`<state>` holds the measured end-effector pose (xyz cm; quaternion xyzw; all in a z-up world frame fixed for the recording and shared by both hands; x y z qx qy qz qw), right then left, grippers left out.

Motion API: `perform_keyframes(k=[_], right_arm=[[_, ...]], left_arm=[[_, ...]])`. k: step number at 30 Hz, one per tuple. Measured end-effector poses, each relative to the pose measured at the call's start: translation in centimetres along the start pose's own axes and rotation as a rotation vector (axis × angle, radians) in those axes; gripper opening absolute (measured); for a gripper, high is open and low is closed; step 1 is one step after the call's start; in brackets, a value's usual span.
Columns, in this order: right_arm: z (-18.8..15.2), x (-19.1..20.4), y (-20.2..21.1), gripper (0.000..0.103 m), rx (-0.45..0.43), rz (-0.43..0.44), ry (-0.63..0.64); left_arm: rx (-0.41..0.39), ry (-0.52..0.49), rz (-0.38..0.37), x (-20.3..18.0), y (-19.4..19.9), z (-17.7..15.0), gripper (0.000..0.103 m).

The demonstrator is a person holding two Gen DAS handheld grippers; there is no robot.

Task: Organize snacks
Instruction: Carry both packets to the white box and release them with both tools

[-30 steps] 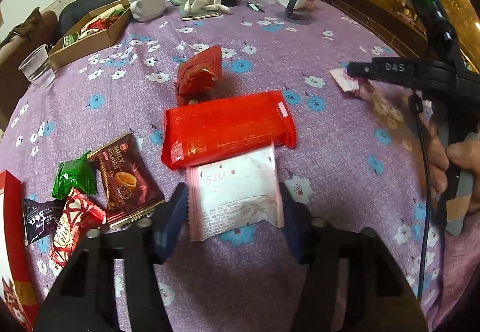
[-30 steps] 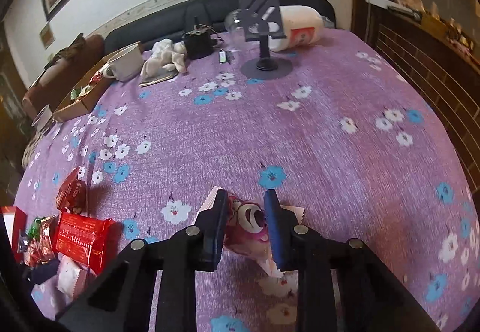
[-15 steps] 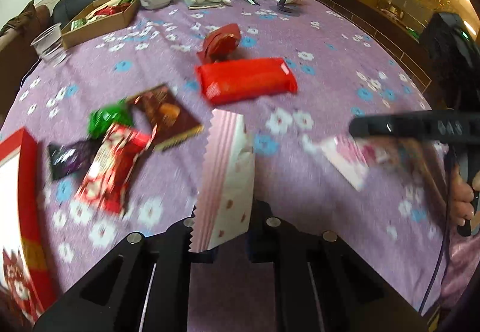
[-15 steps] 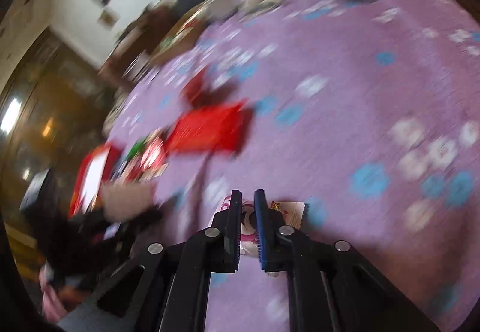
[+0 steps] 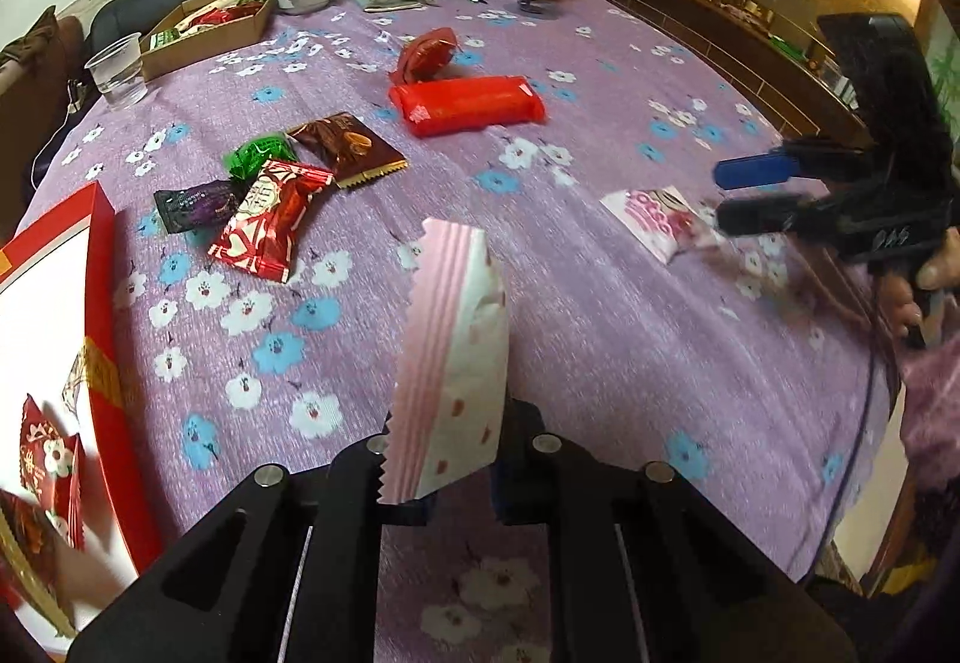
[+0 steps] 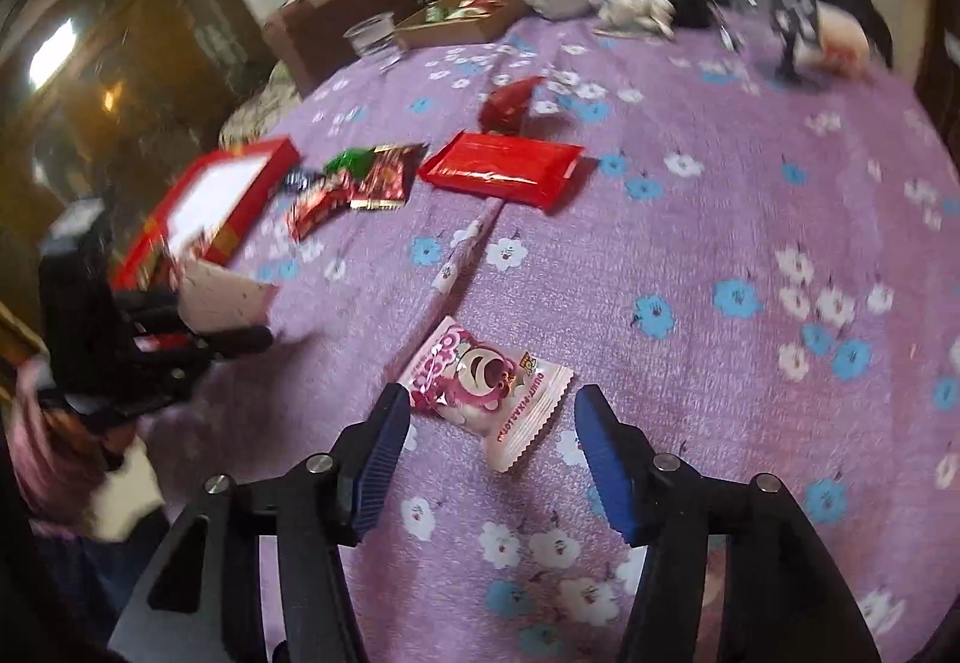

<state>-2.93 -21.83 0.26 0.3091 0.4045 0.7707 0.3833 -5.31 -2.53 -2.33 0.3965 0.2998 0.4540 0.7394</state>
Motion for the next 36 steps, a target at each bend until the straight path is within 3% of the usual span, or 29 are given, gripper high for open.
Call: perform_keyframes(k=[6, 8, 11, 14, 17, 19, 20, 21, 30, 36], right_arm=[[-0.8, 1.7, -3.6, 0.060, 0.058, -0.217, 0.271], [-0.3, 2.1, -3.8, 0.064, 0.025, -0.225, 0.313], [0.8, 2.1, -5.0, 0.076, 0.022, -0.209, 0.338], [1.6, 1.8, -5.8, 0.077, 0.023, -0.136, 0.292], [2.0, 1.7, -6.2, 0.073, 0.031, -0.058, 0.216], [1.7, 2.2, -5.8, 0.060, 0.018, -0.053, 0.219], [1.6, 2.5, -5.5, 0.046, 0.016, -0.050, 0.217], [1.4, 2.8, -5.4, 0.043, 0.017, -0.055, 0.203], [0.2, 4.1, -4.0, 0.035, -0.001, -0.018, 0.081], [1.3, 4.8, -2.7, 0.035, -0.026, 0.085, -0.036]], left_arm=[[-0.007, -0.004, -0.012, -0.3, 0.7, -0.5, 0.010], [-0.003, -0.004, -0.016, -0.5, 0.6, -0.8, 0.010], [0.006, 0.001, -0.030, -0.8, 0.4, -1.2, 0.010], [0.002, 0.002, -0.038, -1.0, 0.6, -1.4, 0.010], [-0.005, 0.013, -0.046, -0.9, 0.8, -1.5, 0.010], [-0.009, 0.024, -0.052, -0.7, 0.9, -1.5, 0.010], [-0.010, 0.028, -0.054, -0.6, 0.9, -1.5, 0.010], [-0.011, 0.032, -0.053, -0.5, 0.9, -1.6, 0.010], [-0.050, 0.055, -0.055, 0.7, 2.6, -1.8, 0.010], [-0.087, 0.098, -0.045, 2.6, 4.0, -2.2, 0.010]])
Point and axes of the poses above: each gripper's, at about its wrist camera, not at the fingertips, and y roughly against the way its jaws point, x to its left, z to its top, the point moved 5 cm from there along -y, roughly the way its jaws point, and after that the axes turned 3 degrees about x, right-handed, at the moved point
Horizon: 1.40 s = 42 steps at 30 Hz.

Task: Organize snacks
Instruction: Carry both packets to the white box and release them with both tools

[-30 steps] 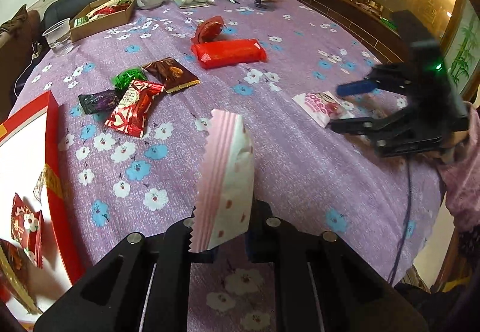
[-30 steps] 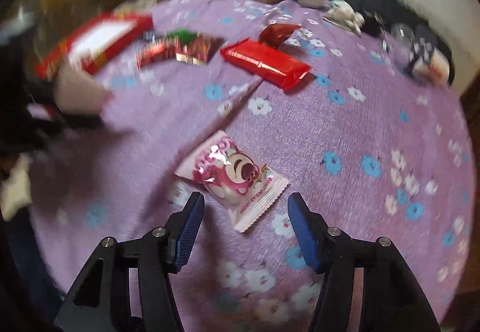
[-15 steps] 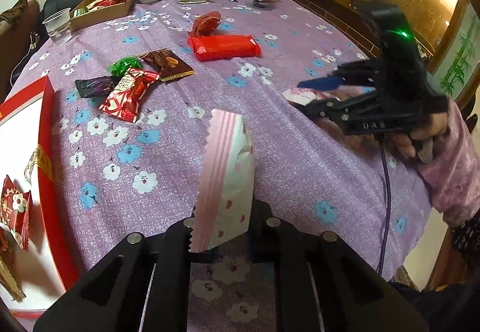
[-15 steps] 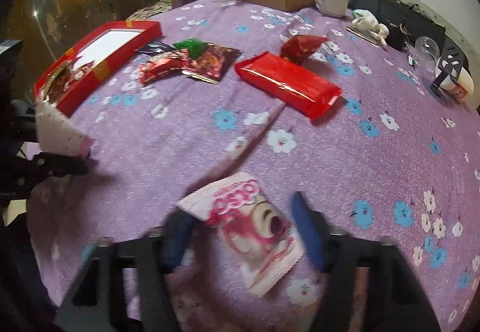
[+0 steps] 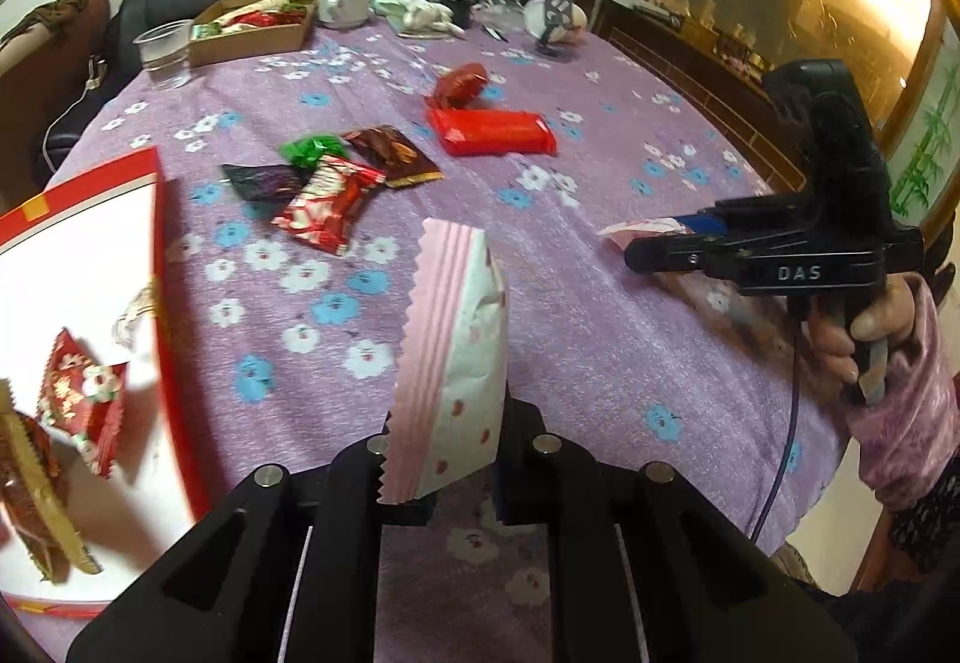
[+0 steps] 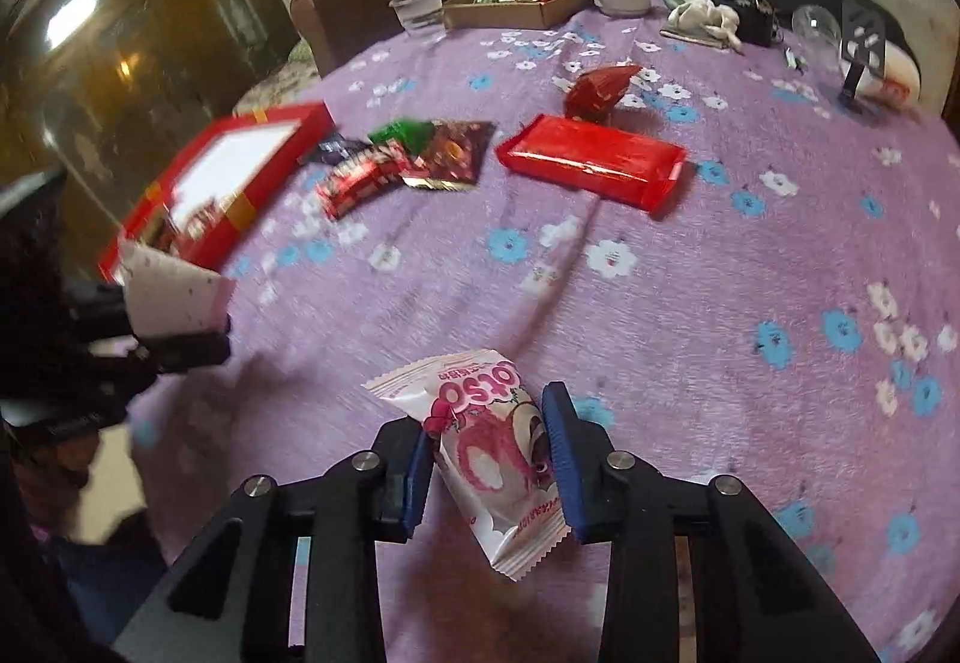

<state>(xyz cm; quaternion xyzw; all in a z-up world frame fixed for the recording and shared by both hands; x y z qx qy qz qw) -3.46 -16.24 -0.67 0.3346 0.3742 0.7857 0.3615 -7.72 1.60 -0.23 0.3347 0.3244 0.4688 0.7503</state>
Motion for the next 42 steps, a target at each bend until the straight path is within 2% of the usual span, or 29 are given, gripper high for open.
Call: perform_keyframes(k=[6, 15, 22, 24, 31, 38, 39, 41, 42], right_arm=[[2.1, 3.6, -0.2, 0.035, -0.018, 0.138, -0.024], [6.2, 11.2, -2.1, 0.034, -0.049, 0.288, 0.010], [9.0, 17.6, -4.7, 0.034, -0.055, 0.411, 0.026], [9.6, 19.2, -5.8, 0.034, -0.042, 0.435, 0.022], [10.3, 24.3, -9.5, 0.035, 0.003, 0.484, 0.022], [11.4, 26.1, -11.4, 0.038, -0.005, 0.494, -0.004], [11.4, 25.9, -11.4, 0.038, -0.008, 0.501, -0.010], [11.5, 25.2, -11.1, 0.039, -0.023, 0.500, -0.025], [11.6, 24.7, -10.8, 0.041, -0.035, 0.502, -0.037]], left_arm=[[-0.041, 0.059, 0.025, 2.9, 1.9, -0.4, 0.010], [-0.101, 0.150, 0.073, 7.7, 4.8, -1.3, 0.010], [-0.143, 0.232, 0.168, 12.5, 7.5, -2.3, 0.010], [-0.158, 0.256, 0.175, 13.7, 8.2, -2.5, 0.010], [-0.178, 0.275, 0.288, 16.5, 10.0, -2.6, 0.010], [-0.178, 0.288, 0.368, 18.1, 10.5, -2.7, 0.012], [-0.177, 0.291, 0.379, 18.3, 10.4, -2.7, 0.017], [-0.175, 0.299, 0.418, 18.6, 10.4, -2.8, 0.035], [-0.179, 0.301, 0.445, 18.7, 10.6, -2.8, 0.051]])
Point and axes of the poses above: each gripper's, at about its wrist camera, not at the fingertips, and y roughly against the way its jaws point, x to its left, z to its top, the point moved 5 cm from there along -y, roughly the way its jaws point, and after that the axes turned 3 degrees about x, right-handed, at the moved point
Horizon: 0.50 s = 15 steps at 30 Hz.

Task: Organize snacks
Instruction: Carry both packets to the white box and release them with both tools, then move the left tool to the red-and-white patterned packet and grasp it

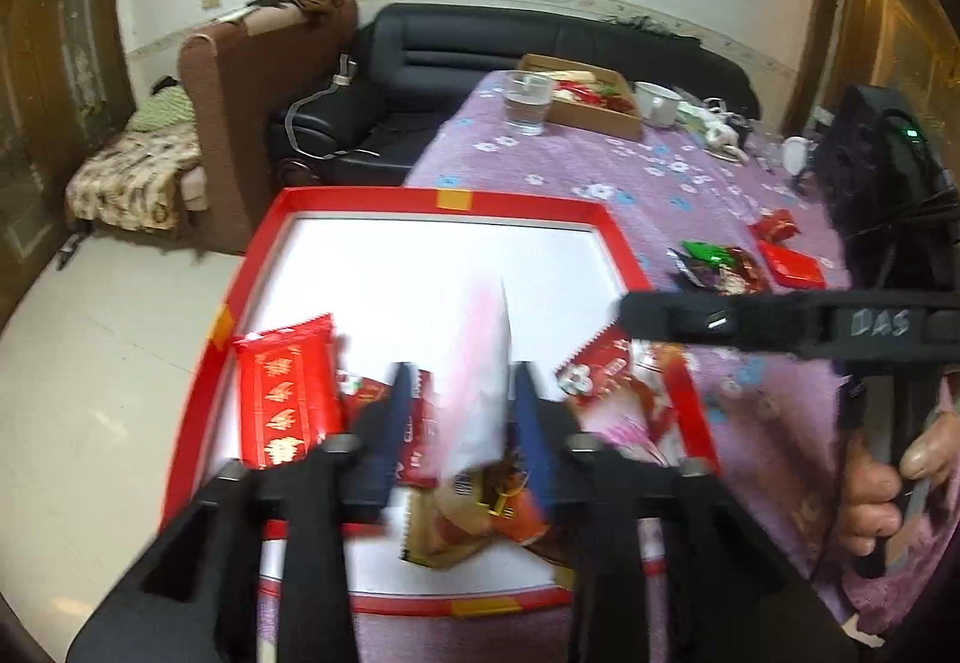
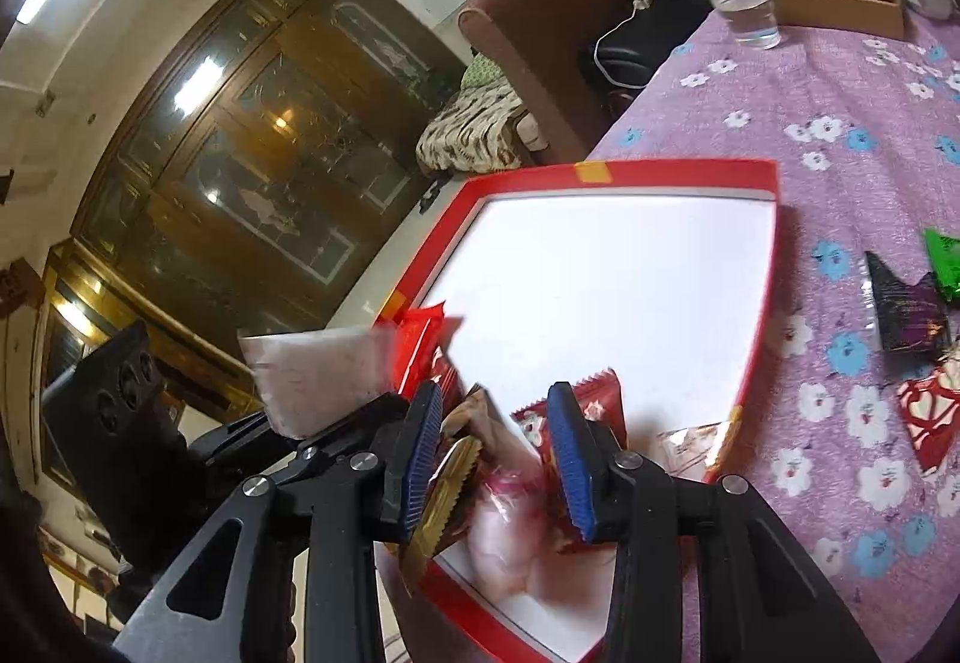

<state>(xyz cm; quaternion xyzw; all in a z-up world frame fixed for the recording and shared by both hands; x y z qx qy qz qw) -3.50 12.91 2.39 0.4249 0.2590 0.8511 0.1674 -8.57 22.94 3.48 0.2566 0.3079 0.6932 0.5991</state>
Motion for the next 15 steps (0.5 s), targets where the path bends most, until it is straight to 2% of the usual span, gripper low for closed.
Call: perform_keyframes(k=[1, 2, 8, 15], right_arm=[[0.2, -0.5, 0.8, 0.041, -0.012, 0.004, -0.007], [0.3, -0.9, 1.4, 0.043, -0.025, 0.003, -0.015], [0.9, -6.1, 6.7, 0.047, -0.125, -0.064, -0.093], [1.3, -14.2, 15.9, 0.057, -0.308, -0.129, -0.260]], left_arm=[[-0.007, 0.002, 0.019, 0.1, 0.1, 0.0, 0.064], [-0.020, 0.004, 0.042, 0.2, 0.3, 0.1, 0.067], [-0.044, -0.019, 0.043, -1.0, 0.7, 0.6, 0.069], [-0.029, -0.118, 0.000, -6.0, 0.2, 1.1, 0.069]])
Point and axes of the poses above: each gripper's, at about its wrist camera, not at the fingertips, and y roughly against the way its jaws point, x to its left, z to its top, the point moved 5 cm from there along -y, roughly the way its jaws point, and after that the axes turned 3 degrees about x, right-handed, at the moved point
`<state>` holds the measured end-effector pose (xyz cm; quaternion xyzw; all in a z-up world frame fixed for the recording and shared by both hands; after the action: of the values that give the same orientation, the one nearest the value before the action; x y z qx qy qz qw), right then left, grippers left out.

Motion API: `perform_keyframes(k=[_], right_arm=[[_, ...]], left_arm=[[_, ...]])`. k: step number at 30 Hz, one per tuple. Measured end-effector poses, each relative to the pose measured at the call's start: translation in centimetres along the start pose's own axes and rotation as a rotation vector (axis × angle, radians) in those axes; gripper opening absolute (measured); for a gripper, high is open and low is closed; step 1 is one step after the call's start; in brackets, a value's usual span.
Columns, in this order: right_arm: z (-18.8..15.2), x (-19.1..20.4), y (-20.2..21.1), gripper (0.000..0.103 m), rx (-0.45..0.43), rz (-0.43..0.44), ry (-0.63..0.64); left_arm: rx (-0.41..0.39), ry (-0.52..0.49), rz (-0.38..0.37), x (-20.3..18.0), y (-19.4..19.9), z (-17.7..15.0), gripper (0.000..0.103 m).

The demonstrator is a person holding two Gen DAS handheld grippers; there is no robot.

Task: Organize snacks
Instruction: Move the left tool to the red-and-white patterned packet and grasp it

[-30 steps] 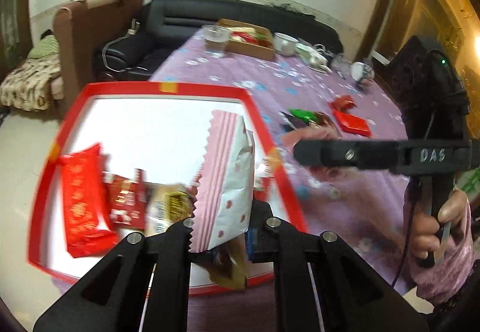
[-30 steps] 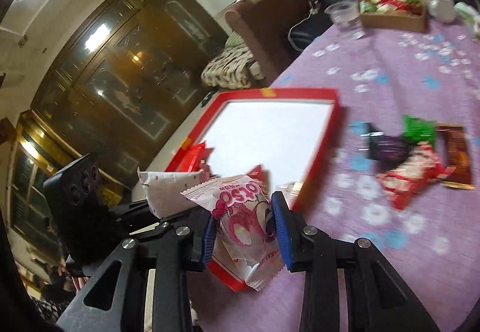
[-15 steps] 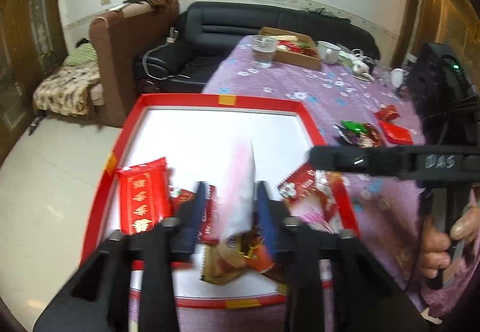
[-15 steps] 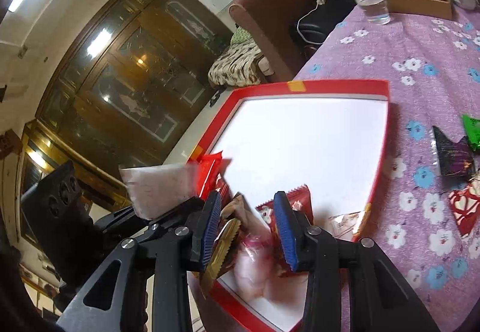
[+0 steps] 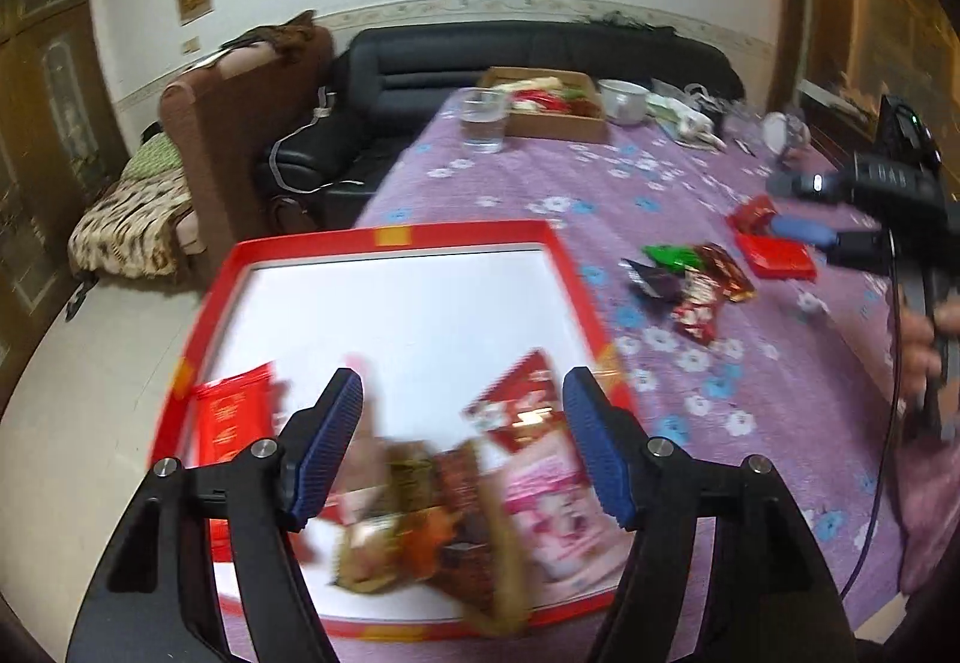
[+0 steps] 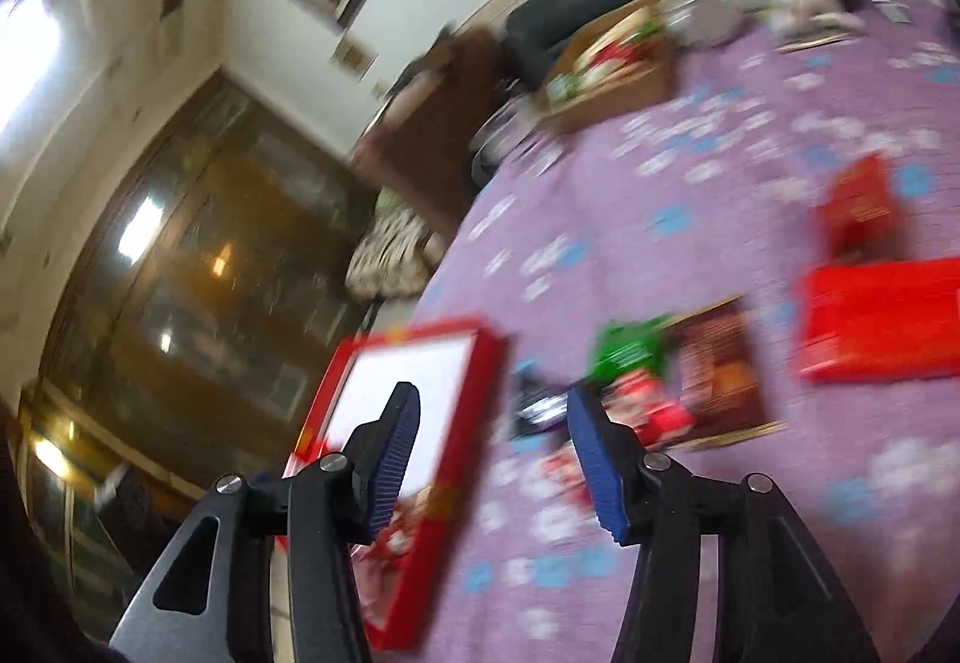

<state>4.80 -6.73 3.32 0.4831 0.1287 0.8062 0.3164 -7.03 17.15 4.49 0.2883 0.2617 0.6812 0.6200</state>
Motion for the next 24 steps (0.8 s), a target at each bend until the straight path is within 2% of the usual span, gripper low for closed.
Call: perform_keyframes(k=[3, 6, 9, 17, 24], right_arm=[[1.6, -3.7, 3.1, 0.059, -0.087, 0.002, -0.087], [2.2, -6.6, 4.5, 0.062, -0.139, 0.018, -0.157], [2.5, -9.3, 4.4, 0.062, -0.127, 0.042, -0.242], [2.2, -8.8, 2.6, 0.062, -0.053, 0.079, -0.243], [1.1, -7.5, 1.8, 0.064, 0.001, 0.093, -0.218]], left_arm=[[0.005, -0.042, -0.021, -2.1, -0.3, 0.7, 0.069], [0.009, -0.094, -0.035, -4.5, -0.6, 1.6, 0.069], [0.015, -0.147, -0.053, -6.9, -1.2, 2.3, 0.072], [0.070, -0.226, -0.123, -12.9, -3.5, 2.5, 0.074], [0.123, -0.263, -0.102, -15.3, -6.0, 2.9, 0.074]])
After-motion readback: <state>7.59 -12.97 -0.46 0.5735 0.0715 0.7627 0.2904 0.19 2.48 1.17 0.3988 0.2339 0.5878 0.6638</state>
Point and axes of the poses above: each gripper's, at about its wrist camera, not at the fingertips, and y roughly against the way its jaws point, x to its left, z to its top, the point moved 5 cm from there along -y, roughly the way its jaws point, and after that the axes turned 3 degrees about x, right-handed, at the moved point
